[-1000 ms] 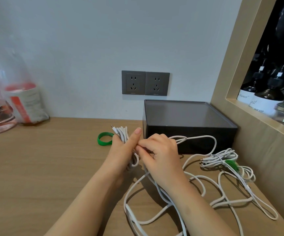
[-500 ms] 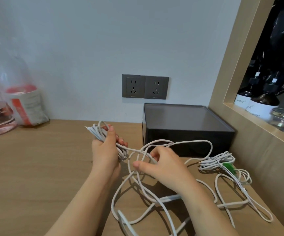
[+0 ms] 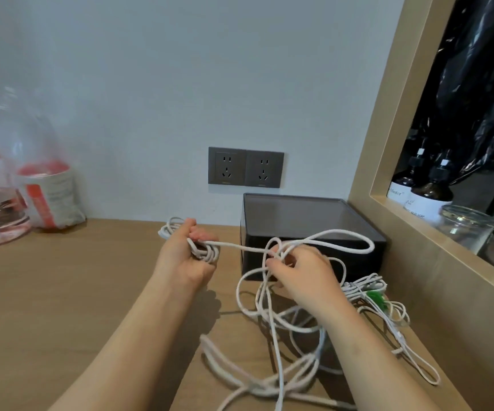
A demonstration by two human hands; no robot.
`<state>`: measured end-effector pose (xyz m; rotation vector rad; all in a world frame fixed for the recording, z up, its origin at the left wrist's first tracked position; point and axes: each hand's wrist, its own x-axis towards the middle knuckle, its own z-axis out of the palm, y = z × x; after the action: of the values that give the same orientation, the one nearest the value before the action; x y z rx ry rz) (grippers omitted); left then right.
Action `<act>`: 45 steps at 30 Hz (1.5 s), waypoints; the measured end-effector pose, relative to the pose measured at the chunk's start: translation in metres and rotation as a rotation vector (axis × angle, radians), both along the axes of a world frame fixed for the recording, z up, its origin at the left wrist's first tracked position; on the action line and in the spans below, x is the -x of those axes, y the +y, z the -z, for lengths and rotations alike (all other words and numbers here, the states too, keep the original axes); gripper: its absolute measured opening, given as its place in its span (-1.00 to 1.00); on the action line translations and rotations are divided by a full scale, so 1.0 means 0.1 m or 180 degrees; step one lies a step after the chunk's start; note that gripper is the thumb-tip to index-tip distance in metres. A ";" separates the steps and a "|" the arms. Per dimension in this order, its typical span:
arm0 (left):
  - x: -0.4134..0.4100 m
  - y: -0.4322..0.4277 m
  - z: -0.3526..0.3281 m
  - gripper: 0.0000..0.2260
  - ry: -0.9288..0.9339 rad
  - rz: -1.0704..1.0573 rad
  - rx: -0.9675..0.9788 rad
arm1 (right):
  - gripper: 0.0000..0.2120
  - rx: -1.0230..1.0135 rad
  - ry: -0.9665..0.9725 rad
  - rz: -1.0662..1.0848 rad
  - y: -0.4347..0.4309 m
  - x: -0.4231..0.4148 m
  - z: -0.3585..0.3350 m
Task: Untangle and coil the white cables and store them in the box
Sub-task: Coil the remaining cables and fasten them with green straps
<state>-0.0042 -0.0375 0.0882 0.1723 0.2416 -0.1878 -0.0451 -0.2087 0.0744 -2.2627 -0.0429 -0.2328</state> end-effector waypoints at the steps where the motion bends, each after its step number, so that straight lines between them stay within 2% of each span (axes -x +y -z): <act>1: -0.02 0.01 -0.07 -0.61 -0.0035 0.0038 0.0004 | -0.88 0.0061 -0.0132 0.0108 -0.05 -0.02 -0.06; 4: -0.05 0.00 -0.30 -0.62 -0.0212 -0.0164 -0.0302 | -0.85 -0.0045 -0.0776 0.0331 -0.20 -0.05 -0.37; 7: 0.02 -0.06 -0.45 -0.74 -0.0630 -0.0516 -0.1452 | -0.90 -0.0418 -0.1166 0.0264 -0.28 -0.03 -0.62; 9: 0.12 -0.12 -0.43 -0.83 -0.1119 -0.0495 -0.2597 | -0.93 -0.0430 -0.1108 0.0131 -0.28 -0.03 -0.64; 11: 0.22 -0.17 -0.36 -0.84 -0.1555 -0.0323 -0.3463 | -0.91 -0.0356 -0.0957 0.0020 -0.25 -0.04 -0.57; 15: 0.32 -0.26 -0.20 -0.77 -0.2101 0.0056 -0.4307 | -0.82 -0.0338 -0.0845 -0.0050 -0.18 -0.02 -0.43; 18: 0.34 -0.30 -0.15 -0.74 -0.2278 0.0221 -0.4680 | -0.87 -0.0319 -0.0770 -0.0101 -0.13 -0.02 -0.41; 21: 0.32 -0.32 -0.13 -0.82 -0.2243 0.0190 -0.4722 | -0.89 -0.0334 -0.0635 -0.0156 -0.10 -0.03 -0.39; 23: 0.30 -0.31 -0.13 -0.88 -0.2120 0.0262 -0.4343 | -0.86 -0.0464 -0.0512 -0.0232 -0.08 0.00 -0.39; 27: 0.28 -0.27 -0.16 -0.94 -0.1793 0.0307 -0.3729 | -0.85 -0.1349 -0.0178 -0.0280 -0.07 0.05 -0.38; 34: 0.27 -0.20 -0.16 -0.93 -0.1605 0.0130 -0.3335 | -0.83 -0.2017 0.0098 0.0202 -0.11 0.03 -0.38; 41: 0.25 -0.09 -0.21 -0.89 -0.1410 -0.0022 -0.3012 | -0.73 -0.1550 0.0003 0.0195 -0.17 0.01 -0.35; 45: 0.22 -0.03 -0.25 -0.87 -0.1440 -0.0188 -0.2975 | -0.72 -0.1558 0.0022 0.0352 -0.21 0.00 -0.38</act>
<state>-0.0265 -0.0407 0.1132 1.1202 -0.1360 0.0400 -0.0454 -0.2300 0.1123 -1.7796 0.1304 -0.2622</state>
